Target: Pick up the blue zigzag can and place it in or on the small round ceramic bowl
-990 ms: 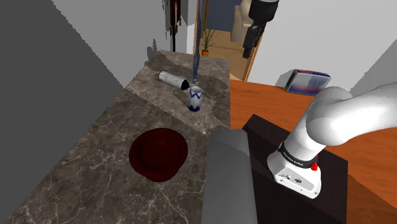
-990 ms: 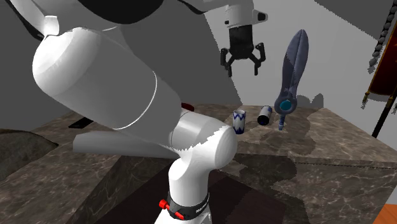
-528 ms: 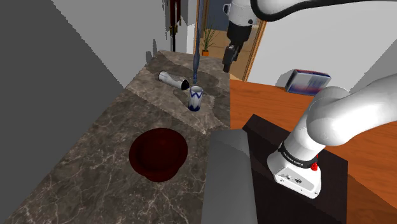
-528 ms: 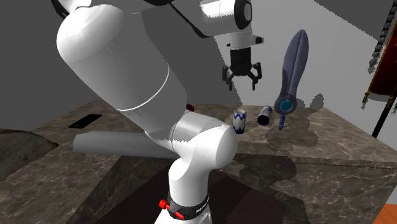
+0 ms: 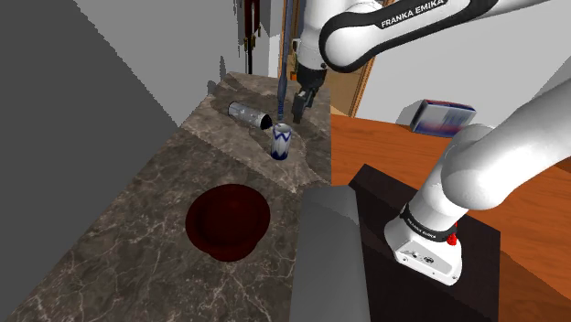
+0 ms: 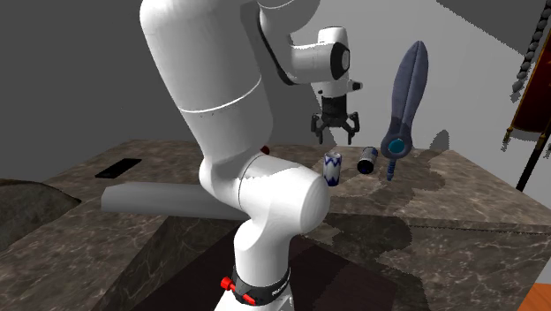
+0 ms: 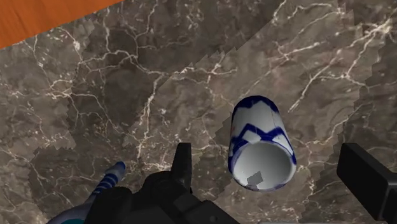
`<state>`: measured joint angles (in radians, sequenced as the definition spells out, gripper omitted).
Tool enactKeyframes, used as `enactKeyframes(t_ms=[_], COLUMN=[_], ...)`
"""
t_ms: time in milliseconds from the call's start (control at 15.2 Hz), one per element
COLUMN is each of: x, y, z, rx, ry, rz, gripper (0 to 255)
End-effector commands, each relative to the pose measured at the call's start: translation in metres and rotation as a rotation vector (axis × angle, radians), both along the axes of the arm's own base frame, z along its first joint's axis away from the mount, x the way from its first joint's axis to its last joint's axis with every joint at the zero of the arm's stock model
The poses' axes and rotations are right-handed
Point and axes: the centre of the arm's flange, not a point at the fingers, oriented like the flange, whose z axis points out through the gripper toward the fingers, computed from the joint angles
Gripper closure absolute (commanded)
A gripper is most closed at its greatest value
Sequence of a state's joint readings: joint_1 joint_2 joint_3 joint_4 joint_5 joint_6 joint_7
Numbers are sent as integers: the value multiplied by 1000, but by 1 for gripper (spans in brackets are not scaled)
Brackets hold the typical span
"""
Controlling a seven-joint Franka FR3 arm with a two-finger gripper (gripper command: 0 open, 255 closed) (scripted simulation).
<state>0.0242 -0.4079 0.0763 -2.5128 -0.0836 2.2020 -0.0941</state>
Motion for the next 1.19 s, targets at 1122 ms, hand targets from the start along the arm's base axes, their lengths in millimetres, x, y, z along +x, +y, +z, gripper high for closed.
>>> enactKeyframes(t_ms=[1122], x=[45], y=[16], z=[-88], rx=[19], ry=[-21], rz=[34], gripper=[0])
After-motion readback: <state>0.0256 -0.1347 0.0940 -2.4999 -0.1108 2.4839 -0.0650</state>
